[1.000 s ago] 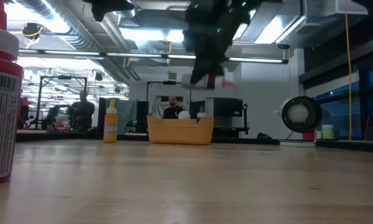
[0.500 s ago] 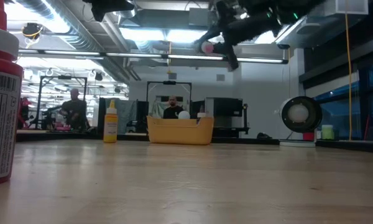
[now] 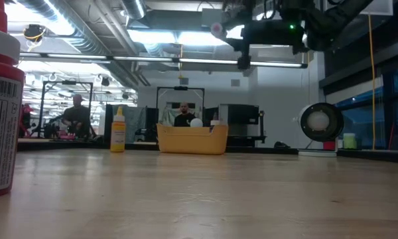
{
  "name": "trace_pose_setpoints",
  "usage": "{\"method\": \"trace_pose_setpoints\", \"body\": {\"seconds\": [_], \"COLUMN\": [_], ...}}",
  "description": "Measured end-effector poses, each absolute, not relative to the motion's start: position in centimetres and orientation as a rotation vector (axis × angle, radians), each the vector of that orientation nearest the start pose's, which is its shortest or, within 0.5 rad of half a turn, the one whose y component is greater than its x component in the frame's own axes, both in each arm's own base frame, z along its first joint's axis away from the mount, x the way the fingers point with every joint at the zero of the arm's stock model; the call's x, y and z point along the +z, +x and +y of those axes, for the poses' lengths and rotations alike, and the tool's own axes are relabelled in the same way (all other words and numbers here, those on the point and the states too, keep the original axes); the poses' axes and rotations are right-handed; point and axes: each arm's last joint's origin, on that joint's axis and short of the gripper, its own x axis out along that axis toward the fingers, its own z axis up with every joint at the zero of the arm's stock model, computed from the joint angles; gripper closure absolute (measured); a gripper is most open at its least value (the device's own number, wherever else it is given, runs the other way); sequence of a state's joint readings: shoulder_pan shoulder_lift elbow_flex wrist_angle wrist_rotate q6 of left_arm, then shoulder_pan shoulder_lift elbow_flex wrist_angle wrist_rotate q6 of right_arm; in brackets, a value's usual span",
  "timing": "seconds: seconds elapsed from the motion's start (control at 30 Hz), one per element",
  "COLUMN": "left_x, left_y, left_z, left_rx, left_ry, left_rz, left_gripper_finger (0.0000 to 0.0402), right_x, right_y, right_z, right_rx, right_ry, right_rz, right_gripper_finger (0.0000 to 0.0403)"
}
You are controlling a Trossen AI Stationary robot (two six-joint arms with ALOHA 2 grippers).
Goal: Pick & Place food coloring
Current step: Put the large pink food coloring bottle into the bin
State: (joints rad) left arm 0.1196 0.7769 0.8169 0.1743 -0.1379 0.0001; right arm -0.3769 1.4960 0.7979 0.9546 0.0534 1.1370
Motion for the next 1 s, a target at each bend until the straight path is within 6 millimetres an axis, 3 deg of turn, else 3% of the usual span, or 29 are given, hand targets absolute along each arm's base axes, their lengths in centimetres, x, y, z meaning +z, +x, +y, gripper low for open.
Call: {"method": "trace_pose_setpoints", "body": {"seconds": [0.3, 0.5, 0.8, 1.0], "left_x": [37.9, 37.1, 33.0, 31.0], "left_y": [16.7, 17.9, 22.6, 25.1], "left_z": [2.4, 2.5, 3.6, 4.3], "left_rx": [0.235, 0.245, 0.436, 0.473], "left_ry": [-0.187, -0.143, 0.038, 0.012], "left_rz": [-0.239, -0.174, 0.095, 0.135], "left_gripper_finger": [0.0263, 0.0263, 0.0263, 0.0263], "right_x": [29.7, 29.6, 27.9, 29.2], "right_y": [30.1, 30.4, 32.5, 34.4], "right_z": [-11.9, -11.3, -10.8, -11.1], "right_rx": [-0.234, -0.262, -0.185, -0.122], "right_ry": [1.098, 1.156, 1.291, 1.280], "right_rz": [-0.547, -0.588, -0.669, -0.716], "right_gripper_finger": [0.0291, 0.0291, 0.0291, 0.0291]}}
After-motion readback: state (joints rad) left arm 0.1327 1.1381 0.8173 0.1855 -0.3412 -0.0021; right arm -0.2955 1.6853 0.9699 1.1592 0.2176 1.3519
